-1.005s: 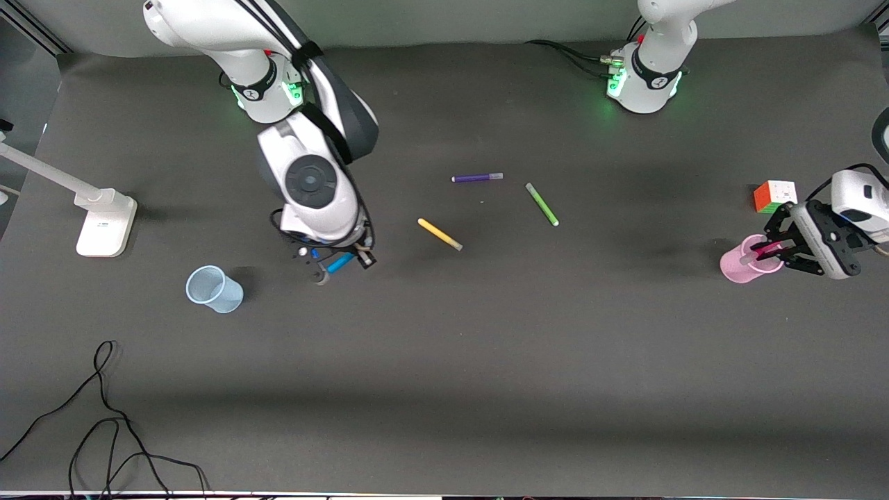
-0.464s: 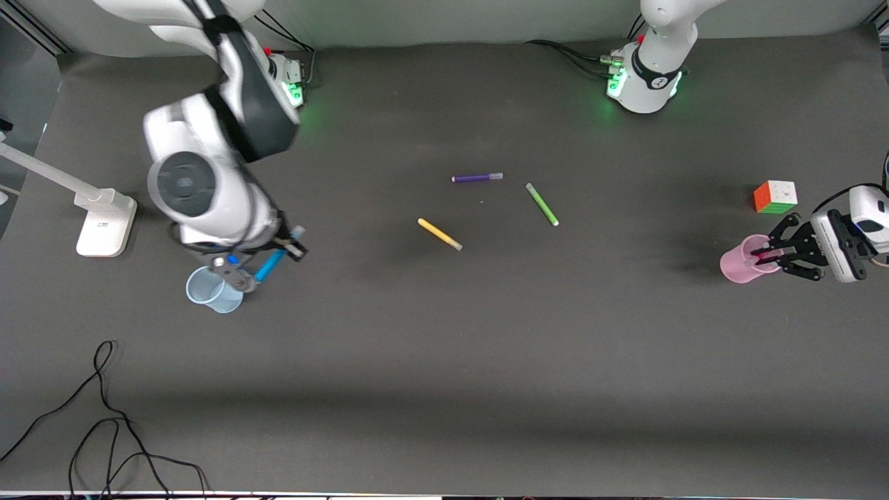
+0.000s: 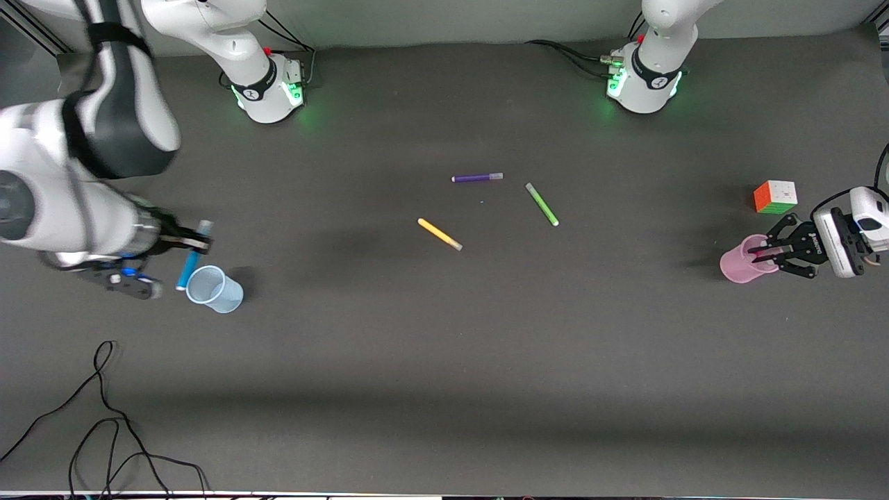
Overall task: Place pink and blue markers in matching cups
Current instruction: 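Carry the blue marker over the clear cup while the left gripper lowers pink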
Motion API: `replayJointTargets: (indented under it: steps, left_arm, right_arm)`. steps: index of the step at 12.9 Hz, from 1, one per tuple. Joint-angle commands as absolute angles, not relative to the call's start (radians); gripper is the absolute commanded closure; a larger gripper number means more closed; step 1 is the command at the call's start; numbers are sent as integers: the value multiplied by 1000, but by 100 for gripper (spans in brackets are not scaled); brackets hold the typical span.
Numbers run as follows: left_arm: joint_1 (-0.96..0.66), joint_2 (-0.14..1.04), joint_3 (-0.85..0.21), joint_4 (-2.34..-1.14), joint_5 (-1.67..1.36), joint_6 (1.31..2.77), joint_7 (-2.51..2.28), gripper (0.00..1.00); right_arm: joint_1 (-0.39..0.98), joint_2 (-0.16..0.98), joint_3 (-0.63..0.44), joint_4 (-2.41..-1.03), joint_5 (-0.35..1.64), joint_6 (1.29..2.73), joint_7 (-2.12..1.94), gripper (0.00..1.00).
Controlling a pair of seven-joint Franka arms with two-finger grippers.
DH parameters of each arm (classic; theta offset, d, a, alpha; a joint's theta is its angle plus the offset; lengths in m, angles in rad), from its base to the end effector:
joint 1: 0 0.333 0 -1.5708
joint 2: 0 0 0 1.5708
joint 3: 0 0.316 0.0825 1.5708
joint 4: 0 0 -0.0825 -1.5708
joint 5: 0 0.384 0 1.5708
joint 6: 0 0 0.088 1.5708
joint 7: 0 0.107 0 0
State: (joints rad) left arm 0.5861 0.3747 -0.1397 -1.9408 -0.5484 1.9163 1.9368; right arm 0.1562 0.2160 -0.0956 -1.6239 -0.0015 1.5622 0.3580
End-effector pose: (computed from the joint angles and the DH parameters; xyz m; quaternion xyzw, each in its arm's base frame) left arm 0.5360 0.2184 0.2760 0.7833 -0.5328 0.1675 0.2730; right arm 0.5942 0.0401 0.4749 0.9794 -0.1469 -0.1326 0.0394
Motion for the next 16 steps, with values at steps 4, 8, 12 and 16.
replayJointTargets:
  steps: [4,8,12,16]
  left_arm:
    - [637,411,-150,-1942,-594,1891,2003,100]
    - [657,431,-150,-1934,-597,1890,2025,100]
    - [660,431,-150,-1931,-597,1890,2025,35]
    - [660,439,-150,-1918,-597,1876,2049,0]
  right_arm:
    - [156,230,-273,-1644,78,1542,-50,100]
    - [146,277,-276,-1638,122,1497,-104,100]
    - [127,339,-278,-1631,189,1456,-103,100]
    - [80,463,-276,-1542,245,1378,-103,100]
